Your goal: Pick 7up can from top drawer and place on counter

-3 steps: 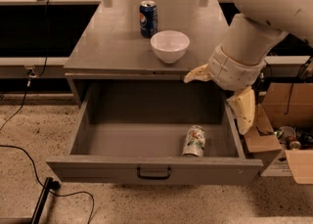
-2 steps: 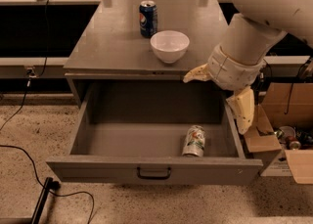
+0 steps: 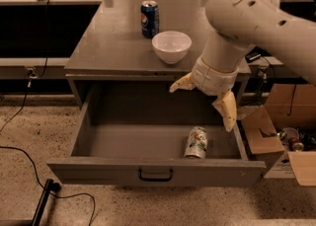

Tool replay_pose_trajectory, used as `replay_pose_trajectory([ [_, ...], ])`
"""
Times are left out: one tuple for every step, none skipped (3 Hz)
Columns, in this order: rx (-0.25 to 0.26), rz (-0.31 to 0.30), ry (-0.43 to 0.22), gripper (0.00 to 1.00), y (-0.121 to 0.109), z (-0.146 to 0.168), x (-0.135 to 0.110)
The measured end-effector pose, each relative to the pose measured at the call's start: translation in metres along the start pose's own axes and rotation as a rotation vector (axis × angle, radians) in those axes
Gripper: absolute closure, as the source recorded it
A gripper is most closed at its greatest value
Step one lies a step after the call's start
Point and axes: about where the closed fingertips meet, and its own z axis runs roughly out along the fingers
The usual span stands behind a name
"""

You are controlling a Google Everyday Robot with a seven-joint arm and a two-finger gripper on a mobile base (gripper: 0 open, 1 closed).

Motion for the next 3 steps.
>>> replay_pose_trajectory([
  [-0.021, -0.139, 0.028, 0.0, -0.015, 0.046, 0.008],
  [-0.021, -0.14, 0.027, 0.0, -0.015, 0.047, 0.008],
  [0.006, -0.167, 0.032, 0.0, -0.01, 0.078, 0.019],
])
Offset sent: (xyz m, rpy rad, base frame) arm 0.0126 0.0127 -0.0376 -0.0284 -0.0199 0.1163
